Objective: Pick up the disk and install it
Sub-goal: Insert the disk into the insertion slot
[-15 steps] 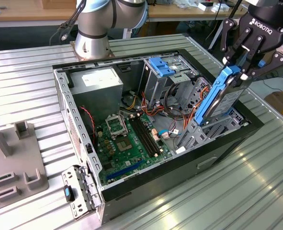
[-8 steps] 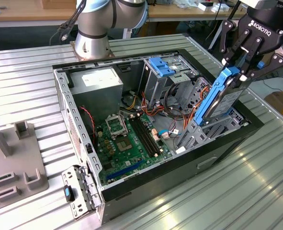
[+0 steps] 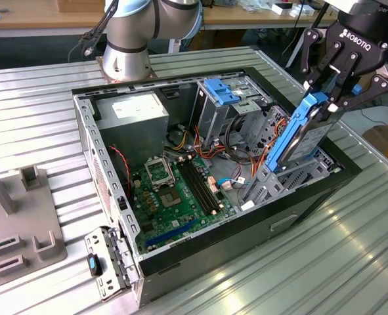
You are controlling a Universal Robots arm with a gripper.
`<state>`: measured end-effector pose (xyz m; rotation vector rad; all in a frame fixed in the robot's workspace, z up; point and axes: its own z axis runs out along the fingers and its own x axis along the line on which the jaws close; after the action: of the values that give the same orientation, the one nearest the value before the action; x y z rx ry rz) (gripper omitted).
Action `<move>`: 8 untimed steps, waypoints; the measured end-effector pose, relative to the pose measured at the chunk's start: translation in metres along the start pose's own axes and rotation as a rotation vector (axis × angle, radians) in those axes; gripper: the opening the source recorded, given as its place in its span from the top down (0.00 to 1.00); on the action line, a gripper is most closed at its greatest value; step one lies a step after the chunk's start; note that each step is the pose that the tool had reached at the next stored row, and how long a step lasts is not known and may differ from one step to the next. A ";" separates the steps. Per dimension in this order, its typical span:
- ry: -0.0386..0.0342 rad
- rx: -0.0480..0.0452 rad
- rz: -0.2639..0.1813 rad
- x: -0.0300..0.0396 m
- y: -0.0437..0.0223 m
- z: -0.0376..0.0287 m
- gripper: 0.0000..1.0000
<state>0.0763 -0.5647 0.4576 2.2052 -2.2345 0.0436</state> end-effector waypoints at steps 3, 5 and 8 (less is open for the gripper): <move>0.0003 -0.0001 0.000 0.0000 -0.0001 0.0005 0.63; 0.0002 -0.0001 0.000 0.0000 -0.0001 0.0006 0.63; 0.0002 -0.0001 0.000 0.0000 -0.0008 0.0013 0.63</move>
<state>0.0771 -0.5648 0.4563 2.2052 -2.2343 0.0438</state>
